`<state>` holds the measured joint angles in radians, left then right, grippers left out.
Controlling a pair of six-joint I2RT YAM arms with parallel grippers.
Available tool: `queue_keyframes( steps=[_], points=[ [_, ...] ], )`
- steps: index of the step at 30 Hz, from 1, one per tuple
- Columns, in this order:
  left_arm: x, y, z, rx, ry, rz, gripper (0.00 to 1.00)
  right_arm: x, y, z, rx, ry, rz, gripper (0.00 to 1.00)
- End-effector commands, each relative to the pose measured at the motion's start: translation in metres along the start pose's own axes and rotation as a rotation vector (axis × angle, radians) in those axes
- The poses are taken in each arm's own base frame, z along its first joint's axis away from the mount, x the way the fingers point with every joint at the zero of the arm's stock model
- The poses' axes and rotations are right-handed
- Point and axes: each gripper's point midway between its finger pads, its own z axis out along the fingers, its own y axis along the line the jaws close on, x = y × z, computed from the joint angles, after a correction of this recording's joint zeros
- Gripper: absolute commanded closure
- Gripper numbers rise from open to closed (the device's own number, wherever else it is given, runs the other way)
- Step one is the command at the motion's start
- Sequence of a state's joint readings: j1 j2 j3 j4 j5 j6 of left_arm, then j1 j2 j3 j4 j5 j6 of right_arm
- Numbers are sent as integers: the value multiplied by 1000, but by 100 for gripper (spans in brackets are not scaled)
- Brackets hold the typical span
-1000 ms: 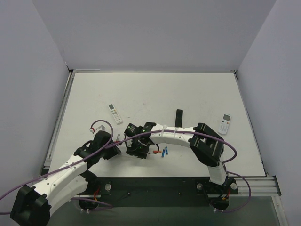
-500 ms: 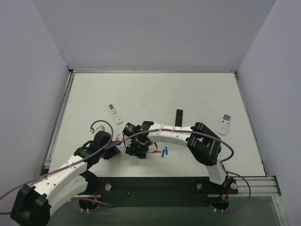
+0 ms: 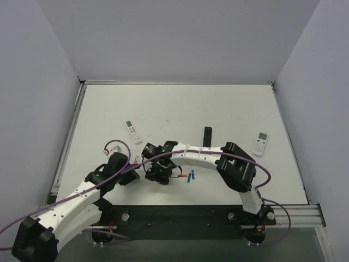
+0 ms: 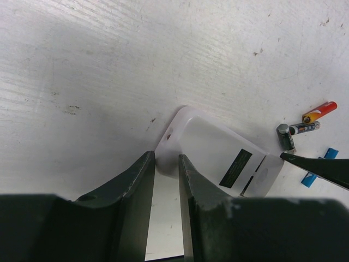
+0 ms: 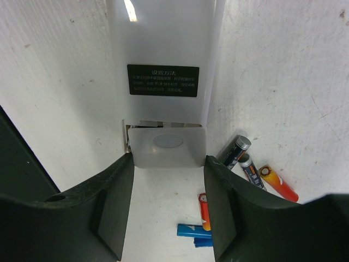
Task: Load the batteries into the remote control
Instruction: Load the battery cover into the remote control.
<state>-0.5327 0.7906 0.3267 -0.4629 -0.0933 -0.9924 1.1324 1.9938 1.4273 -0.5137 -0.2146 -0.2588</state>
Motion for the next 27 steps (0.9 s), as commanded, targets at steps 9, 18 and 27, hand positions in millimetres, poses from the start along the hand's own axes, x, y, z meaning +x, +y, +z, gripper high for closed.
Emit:
queue_keyframes(
  steps=[9, 18, 27],
  points=[
    [-3, -17, -5, 66, -8, -33, 66, -23, 15, -12, -24, -73, 13, 55],
    [-3, -16, -5, 66, -11, -43, 66, -27, 12, -19, 33, -80, 61, 68],
    [-2, -15, -5, 63, -10, -44, 66, -25, 16, -17, 54, -74, 58, 70]
  ],
)
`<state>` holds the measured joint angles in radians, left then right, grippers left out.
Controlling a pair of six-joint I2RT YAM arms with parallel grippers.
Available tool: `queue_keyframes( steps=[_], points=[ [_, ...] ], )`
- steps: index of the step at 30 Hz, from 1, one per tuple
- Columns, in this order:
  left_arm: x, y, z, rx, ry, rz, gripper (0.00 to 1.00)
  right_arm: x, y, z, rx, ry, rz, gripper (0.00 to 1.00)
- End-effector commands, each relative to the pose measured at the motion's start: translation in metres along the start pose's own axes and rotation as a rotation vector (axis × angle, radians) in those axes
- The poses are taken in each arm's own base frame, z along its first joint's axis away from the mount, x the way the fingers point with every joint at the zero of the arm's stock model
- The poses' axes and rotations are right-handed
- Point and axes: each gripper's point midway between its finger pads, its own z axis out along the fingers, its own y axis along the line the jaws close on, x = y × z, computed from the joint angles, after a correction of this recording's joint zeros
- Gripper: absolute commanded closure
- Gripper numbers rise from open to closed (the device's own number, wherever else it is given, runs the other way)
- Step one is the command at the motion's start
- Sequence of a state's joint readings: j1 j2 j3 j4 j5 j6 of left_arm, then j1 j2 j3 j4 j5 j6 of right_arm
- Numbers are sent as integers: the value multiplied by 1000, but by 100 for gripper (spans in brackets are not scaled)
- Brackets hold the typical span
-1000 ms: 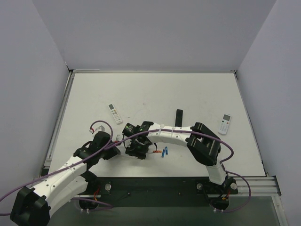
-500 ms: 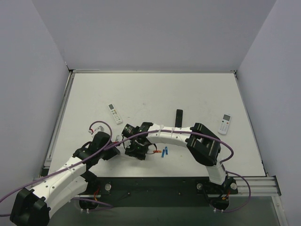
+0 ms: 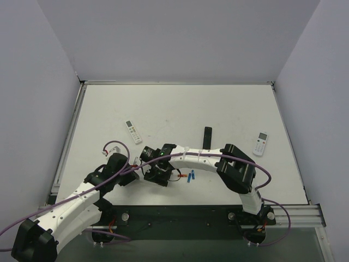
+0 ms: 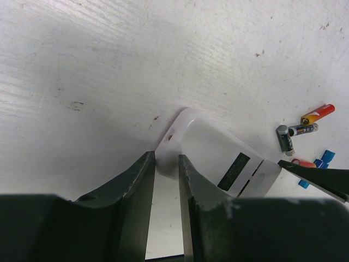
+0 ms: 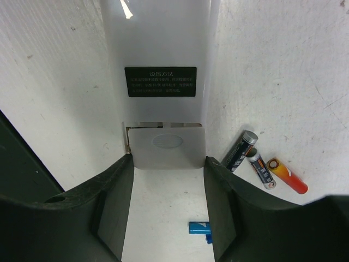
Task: Load the batteries into the remote control
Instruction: Load the battery cover into the remote control.
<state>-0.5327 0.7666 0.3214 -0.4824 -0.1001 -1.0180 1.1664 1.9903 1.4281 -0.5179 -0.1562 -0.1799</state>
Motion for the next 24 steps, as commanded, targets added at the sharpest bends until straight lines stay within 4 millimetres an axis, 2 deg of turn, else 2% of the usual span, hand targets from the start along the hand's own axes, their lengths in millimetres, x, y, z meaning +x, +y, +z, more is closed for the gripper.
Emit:
queue_keyframes(
  steps=[1, 9, 16, 24],
  points=[
    [-2, -17, -3, 66, -3, -19, 66, -25, 10, -18, 6, -93, 12, 69],
    [-2, -16, -2, 63, -2, -20, 67, -24, -1, -22, 81, -109, 33, 69],
    [-2, -16, -2, 63, -2, -20, 67, -26, 4, -28, 61, -139, 18, 69],
    [-2, -16, -3, 64, -3, -22, 67, -23, 7, -22, 47, -129, 15, 73]
  ],
)
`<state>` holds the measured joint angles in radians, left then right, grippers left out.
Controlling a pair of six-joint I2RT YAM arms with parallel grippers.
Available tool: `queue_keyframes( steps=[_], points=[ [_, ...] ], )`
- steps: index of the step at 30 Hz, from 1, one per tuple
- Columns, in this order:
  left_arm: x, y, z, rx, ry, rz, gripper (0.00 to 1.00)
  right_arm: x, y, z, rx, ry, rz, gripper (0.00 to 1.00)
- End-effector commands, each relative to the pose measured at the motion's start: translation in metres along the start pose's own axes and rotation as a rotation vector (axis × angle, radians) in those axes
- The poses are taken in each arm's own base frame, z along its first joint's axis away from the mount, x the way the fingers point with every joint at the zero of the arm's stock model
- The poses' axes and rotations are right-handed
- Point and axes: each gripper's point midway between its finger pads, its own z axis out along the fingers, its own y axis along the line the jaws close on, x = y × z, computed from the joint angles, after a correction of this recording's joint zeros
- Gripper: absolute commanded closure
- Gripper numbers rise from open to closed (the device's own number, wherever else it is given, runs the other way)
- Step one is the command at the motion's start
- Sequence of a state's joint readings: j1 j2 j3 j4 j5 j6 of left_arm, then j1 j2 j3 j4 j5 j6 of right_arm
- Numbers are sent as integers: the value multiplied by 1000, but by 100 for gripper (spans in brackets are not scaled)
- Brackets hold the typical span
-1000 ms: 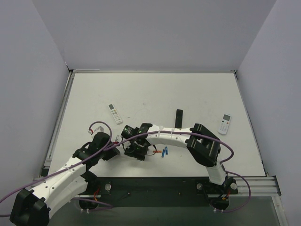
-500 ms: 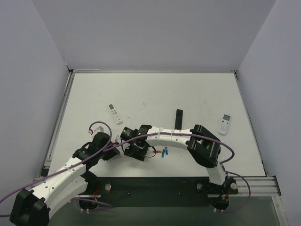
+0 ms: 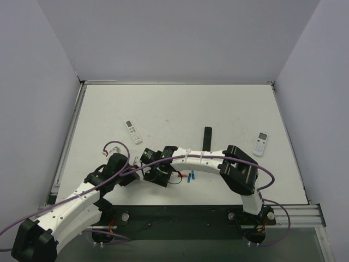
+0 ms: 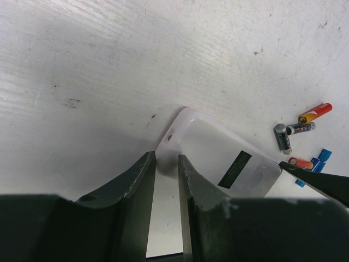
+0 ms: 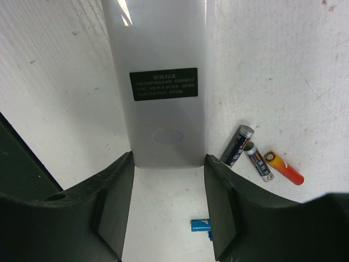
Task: Load the batteries into the remote control
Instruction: Load the battery cover into the remote control.
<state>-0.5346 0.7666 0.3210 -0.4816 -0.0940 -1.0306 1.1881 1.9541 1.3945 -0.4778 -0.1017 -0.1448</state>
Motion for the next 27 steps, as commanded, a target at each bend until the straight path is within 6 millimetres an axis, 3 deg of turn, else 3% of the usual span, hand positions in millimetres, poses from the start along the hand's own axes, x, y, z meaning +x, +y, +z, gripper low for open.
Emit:
queue_keyframes(
  steps=[1, 11, 17, 27],
  points=[
    [-3, -14, -2, 57, -7, -10, 67, -18, 6, -15, -9, -89, 4, 73],
    [-3, -14, -3, 59, -11, -10, 67, -9, 5, 0, -7, -57, 2, 60],
    [-4, -12, -4, 54, -19, -12, 67, -11, 3, -7, -6, -76, 4, 58],
    [-10, -14, -7, 51, -36, -5, 61, -21, 0, -28, 6, -131, 49, 34]
  ],
)
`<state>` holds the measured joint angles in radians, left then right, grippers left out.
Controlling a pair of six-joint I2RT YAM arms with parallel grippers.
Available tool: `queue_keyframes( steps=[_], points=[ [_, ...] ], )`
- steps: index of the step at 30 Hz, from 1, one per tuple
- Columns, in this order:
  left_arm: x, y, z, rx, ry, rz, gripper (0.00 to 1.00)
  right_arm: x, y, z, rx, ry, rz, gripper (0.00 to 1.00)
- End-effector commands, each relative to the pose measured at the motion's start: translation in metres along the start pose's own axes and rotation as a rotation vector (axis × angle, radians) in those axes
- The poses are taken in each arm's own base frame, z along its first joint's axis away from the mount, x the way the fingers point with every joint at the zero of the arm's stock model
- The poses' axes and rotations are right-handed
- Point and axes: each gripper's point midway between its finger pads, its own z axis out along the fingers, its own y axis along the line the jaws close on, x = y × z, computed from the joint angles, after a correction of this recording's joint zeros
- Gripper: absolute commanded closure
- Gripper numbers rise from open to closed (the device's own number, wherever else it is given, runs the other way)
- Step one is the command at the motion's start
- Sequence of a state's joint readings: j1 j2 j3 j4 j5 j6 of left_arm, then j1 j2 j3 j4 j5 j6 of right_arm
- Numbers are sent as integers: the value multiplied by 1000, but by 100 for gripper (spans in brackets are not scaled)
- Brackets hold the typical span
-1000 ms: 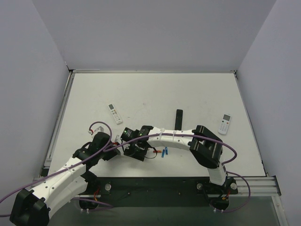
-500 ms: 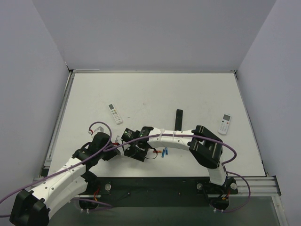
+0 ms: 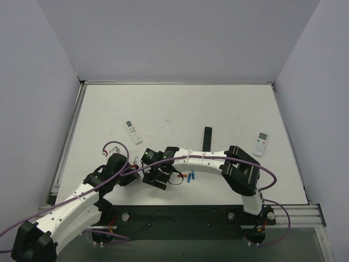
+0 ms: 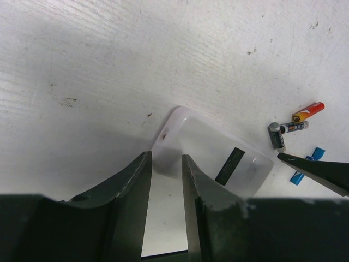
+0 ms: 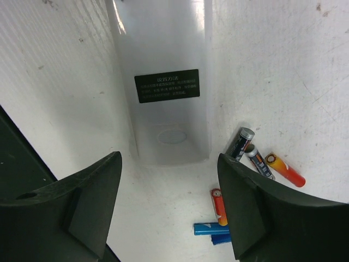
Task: Load the batteries into the remote control
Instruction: Load the battery cover into the remote control.
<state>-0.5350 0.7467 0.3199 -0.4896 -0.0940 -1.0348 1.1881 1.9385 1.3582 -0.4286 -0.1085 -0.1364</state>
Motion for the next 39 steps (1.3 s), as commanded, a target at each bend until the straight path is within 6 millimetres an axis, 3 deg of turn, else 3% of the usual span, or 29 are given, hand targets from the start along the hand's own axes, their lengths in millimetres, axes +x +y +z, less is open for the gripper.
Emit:
queue_keyframes(
  steps=[1, 6, 10, 14, 20, 30, 39],
  points=[
    [-9, -13, -5, 40, -30, 1, 60, -23, -2, -34, 12, -115, 47, 32],
    [-12, -13, -7, 32, -40, 14, 50, -25, -17, -51, 71, -154, 186, 25],
    [-16, -14, -9, 29, -51, 35, 39, -15, -31, -65, 78, -184, 488, 24],
    [-17, -15, -8, 21, -46, 65, 34, -3, -23, -51, -12, -185, 768, 24],
    [-14, -16, -4, 7, -8, 112, 34, 0, -14, -32, -65, -154, 848, 25],
    [-6, -18, 2, 5, 37, 136, 35, 6, -11, -11, -101, -131, 924, 49],
    [0, -17, 4, 1, 63, 142, 38, 14, -15, 5, -112, -108, 977, 59]
  ],
)
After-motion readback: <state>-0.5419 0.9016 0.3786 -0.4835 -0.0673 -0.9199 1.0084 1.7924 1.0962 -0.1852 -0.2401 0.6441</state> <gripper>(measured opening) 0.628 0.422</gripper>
